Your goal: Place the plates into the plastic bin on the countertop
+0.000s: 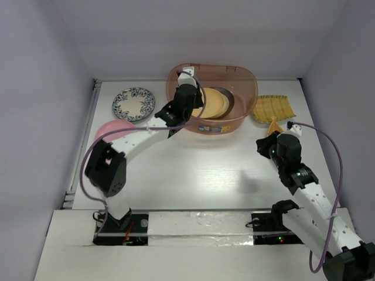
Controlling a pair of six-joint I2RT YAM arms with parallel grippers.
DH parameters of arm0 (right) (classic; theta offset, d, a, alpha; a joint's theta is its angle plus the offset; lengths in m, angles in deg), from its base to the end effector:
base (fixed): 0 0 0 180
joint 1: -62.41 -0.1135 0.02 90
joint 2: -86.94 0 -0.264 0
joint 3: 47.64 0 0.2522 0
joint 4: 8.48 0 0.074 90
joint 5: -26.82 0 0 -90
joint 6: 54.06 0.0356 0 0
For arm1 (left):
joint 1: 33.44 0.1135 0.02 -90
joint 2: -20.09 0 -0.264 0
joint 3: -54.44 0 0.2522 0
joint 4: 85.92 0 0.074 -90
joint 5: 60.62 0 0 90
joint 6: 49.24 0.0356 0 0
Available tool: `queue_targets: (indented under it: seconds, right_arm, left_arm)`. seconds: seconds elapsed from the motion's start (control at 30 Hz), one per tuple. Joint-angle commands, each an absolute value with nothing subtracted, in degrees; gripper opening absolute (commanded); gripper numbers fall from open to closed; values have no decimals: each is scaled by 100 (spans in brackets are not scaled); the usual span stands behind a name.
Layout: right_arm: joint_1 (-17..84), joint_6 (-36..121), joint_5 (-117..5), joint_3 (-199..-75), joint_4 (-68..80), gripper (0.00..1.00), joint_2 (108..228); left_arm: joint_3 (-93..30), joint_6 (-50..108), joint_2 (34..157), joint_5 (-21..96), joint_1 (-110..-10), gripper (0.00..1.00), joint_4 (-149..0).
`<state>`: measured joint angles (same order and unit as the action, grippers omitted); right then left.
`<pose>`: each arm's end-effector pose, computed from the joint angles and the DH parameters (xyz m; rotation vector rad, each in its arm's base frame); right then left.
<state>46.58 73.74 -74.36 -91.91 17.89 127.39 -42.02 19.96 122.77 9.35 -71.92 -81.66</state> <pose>0.1667 0.0401 0.2598 0.5034 1.9155 0.4225 0.3476 -0.2607 0.3242 0.0148 1.7639 -0.4502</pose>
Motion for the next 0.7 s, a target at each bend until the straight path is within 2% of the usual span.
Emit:
queue_targets:
  seconds: [0.0,0.07,0.1,0.3,0.6,0.67]
  right_arm:
    - [4624,7400,-7838,-9866,2003,0,12544]
    - [4624,7286,-8066,-10382,2189,0,12221]
    - [4624,7233,-8146,-10594,2398,0,12114]
    - [4624,6864,-8305,-12018,3102,0,11657]
    - [4624,6697,-7629,-12355,3719,9,11296]
    - [4624,6653,-7427,-12267,3736,11,11155]
  left_arm:
    - [-3545,2029,11213,600,-7780,19,-9035]
    - [-3264,1880,11106,740,-7984,4,-9131]
    - [-3201,1722,11106,1046,-8167,0,-9158]
    - [-3490,1352,11850,1856,-8950,0,-9220]
    - [-5414,632,14135,2648,-9707,0,-8764]
    - [-5774,438,14462,2745,-9759,3,-8693]
